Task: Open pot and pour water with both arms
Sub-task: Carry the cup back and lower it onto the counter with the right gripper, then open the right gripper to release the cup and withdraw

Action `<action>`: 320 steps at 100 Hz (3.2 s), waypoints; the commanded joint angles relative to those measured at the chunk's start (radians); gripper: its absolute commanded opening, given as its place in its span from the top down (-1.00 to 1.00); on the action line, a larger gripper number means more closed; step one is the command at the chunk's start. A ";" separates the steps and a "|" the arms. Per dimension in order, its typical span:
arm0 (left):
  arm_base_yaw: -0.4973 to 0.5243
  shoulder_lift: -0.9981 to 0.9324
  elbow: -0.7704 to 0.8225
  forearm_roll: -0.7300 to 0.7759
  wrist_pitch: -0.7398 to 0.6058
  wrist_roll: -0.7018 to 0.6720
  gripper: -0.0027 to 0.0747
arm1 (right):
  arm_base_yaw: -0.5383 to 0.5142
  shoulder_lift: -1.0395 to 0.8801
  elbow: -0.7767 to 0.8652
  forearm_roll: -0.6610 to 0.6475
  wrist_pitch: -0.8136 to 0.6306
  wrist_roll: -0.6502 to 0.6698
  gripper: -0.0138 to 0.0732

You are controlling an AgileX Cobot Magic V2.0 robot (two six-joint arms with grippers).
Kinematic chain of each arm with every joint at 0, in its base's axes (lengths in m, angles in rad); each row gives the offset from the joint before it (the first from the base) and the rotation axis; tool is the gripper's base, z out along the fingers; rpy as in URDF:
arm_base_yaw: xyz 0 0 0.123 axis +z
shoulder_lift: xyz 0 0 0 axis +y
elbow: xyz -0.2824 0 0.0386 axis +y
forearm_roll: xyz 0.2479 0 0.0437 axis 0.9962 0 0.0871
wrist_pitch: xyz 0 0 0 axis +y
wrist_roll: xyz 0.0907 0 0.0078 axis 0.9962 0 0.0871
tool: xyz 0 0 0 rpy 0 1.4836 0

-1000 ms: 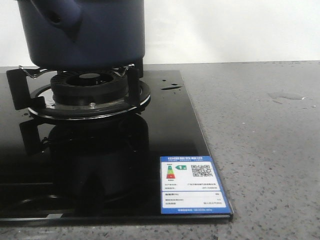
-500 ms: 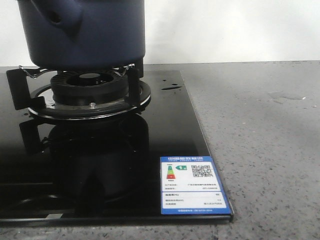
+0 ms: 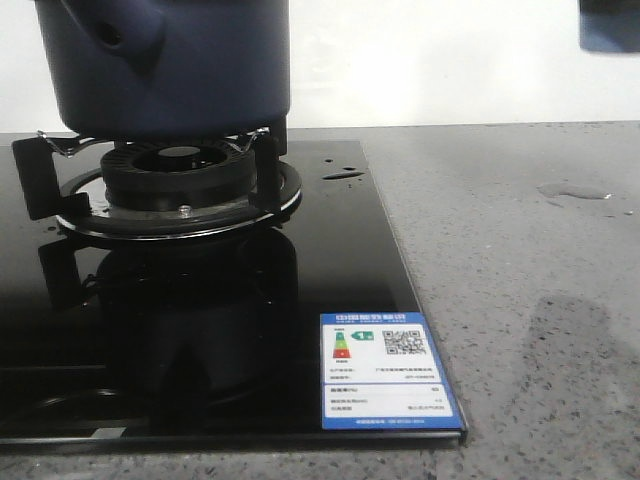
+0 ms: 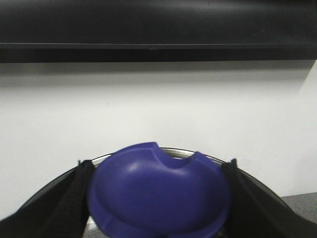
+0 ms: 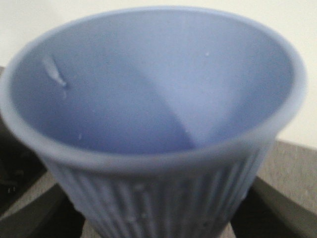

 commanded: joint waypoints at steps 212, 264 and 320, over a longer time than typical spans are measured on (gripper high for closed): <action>0.005 -0.025 -0.035 0.005 -0.105 -0.003 -0.03 | -0.113 0.240 0.141 0.098 -0.364 -0.201 -0.84; 0.005 -0.025 -0.035 0.005 -0.111 -0.003 -0.03 | -0.115 -0.042 0.337 0.098 -0.225 -0.201 -0.84; -0.175 0.014 -0.035 0.005 -0.121 -0.003 -0.03 | -0.115 -0.378 0.428 0.098 -0.133 -0.119 -0.84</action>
